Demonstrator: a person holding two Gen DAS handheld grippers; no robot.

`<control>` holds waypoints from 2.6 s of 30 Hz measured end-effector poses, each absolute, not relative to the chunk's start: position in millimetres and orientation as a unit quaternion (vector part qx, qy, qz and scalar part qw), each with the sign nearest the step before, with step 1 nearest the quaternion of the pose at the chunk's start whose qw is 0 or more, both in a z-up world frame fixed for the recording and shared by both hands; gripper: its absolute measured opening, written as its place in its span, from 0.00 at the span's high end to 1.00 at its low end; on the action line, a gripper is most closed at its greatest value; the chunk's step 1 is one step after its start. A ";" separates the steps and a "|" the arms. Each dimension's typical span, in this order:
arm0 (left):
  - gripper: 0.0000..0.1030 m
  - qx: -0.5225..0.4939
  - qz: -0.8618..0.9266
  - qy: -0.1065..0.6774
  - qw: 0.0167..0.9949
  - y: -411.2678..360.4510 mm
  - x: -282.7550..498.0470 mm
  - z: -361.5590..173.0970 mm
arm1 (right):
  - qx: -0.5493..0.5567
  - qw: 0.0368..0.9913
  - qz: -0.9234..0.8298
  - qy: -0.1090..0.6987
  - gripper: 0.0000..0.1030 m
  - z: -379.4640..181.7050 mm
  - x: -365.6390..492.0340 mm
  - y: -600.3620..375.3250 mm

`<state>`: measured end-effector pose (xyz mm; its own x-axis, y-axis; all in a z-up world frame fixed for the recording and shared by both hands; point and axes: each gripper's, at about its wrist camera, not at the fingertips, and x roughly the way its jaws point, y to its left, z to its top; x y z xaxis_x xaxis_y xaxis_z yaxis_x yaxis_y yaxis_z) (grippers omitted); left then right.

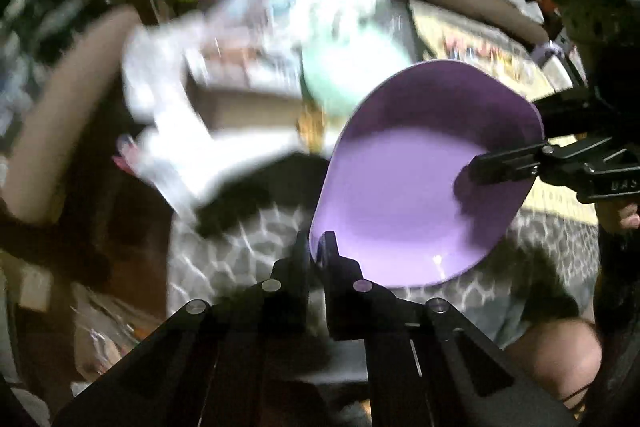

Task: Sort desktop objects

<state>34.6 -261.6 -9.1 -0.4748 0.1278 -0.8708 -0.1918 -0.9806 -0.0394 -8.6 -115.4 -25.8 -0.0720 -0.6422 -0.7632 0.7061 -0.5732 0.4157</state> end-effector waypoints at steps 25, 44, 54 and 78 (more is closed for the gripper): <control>0.90 -0.494 0.867 -0.062 0.034 -292.4 -135.7 -7.3 | 0.604 0.435 -0.668 0.001 0.86 8.1 -255.6 -171.9; 0.56 -0.502 0.862 -0.066 -0.020 -288.7 -154.7 -20.8 | 0.612 0.334 -0.706 0.123 0.49 0.2 -251.1 -174.8; 0.32 -0.481 0.871 -0.098 -0.017 -274.9 -132.6 13.7 | 0.561 0.221 -0.774 0.195 0.43 59.3 -198.4 -131.8; 0.02 -0.396 0.915 0.012 -0.078 -99.5 1.9 69.6 | 0.484 0.022 -0.869 0.103 0.15 43.8 19.6 43.2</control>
